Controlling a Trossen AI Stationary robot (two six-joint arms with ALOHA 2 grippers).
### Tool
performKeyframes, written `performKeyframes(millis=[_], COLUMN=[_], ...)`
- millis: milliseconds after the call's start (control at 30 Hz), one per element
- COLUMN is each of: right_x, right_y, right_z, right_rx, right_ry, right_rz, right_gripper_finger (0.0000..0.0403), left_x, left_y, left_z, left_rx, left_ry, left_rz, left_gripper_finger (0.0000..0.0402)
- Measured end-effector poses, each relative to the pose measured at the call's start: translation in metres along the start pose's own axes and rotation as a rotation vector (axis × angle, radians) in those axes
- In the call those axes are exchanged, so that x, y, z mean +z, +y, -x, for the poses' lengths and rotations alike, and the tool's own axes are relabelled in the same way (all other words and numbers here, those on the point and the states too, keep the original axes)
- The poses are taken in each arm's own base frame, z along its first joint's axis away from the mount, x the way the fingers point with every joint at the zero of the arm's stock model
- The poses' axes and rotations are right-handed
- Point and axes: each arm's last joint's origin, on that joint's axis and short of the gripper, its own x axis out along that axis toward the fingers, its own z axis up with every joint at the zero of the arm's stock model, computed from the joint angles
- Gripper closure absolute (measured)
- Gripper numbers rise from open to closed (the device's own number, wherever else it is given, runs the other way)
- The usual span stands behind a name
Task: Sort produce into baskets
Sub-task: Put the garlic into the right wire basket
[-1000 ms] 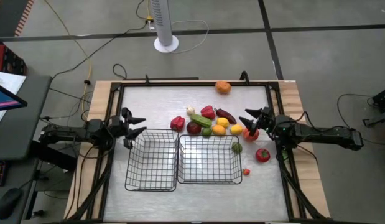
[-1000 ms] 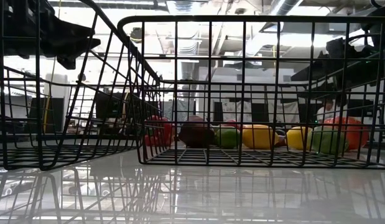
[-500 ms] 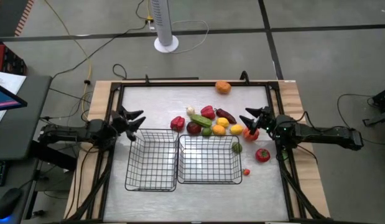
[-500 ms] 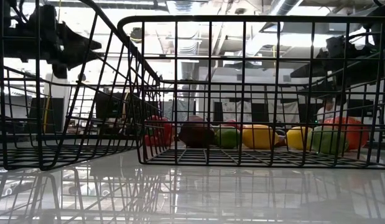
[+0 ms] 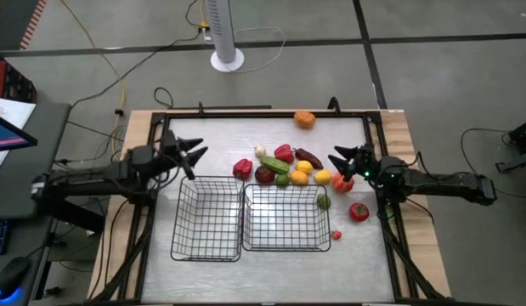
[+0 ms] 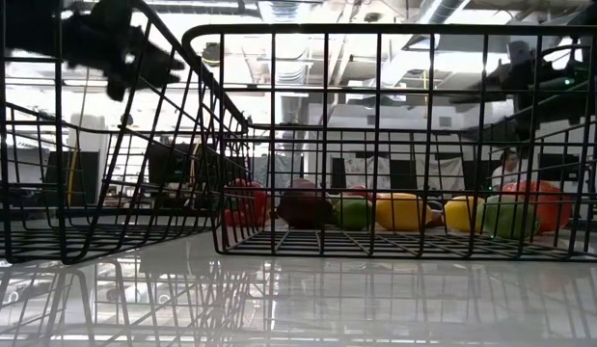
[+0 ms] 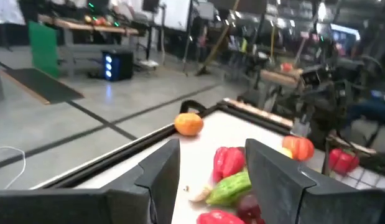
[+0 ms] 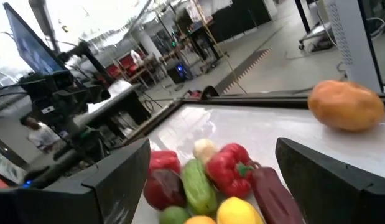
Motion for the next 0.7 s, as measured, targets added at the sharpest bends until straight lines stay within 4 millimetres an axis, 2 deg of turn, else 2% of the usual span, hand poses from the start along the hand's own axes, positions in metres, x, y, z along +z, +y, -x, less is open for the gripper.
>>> performKeyframes(millis=[167,300,467,533,700], right_x=[0.004,0.004,0.001,0.001,-0.001], right_y=[0.005,0.008,0.01,0.011,0.014], right_z=[-0.001,-0.004,-0.008,-0.011,-0.017], right_rx=[0.045,0.104,0.12,0.123,0.137], right_ry=[-0.04,-0.017,-0.001,-0.008,-0.014], right_rz=[0.009,0.028,0.072,0.091,0.126], right_gripper_finger=[0.0028,0.0032,0.0034,0.0032,0.0026], left_x=[0.01,0.016,0.025,0.029,0.038], left_y=[-0.004,-0.007,-0.013,-0.014,-0.013], left_z=[-0.021,-0.037,-0.061,-0.07,-0.096], left_rx=[0.047,0.102,0.029,0.05,0.125], left_ry=[0.171,0.205,0.336,0.391,0.488], left_rz=[-0.096,-0.123,-0.157,-0.17,-0.215], left_gripper_finger=[0.0233,0.0233,0.0233,0.0232,0.0204])
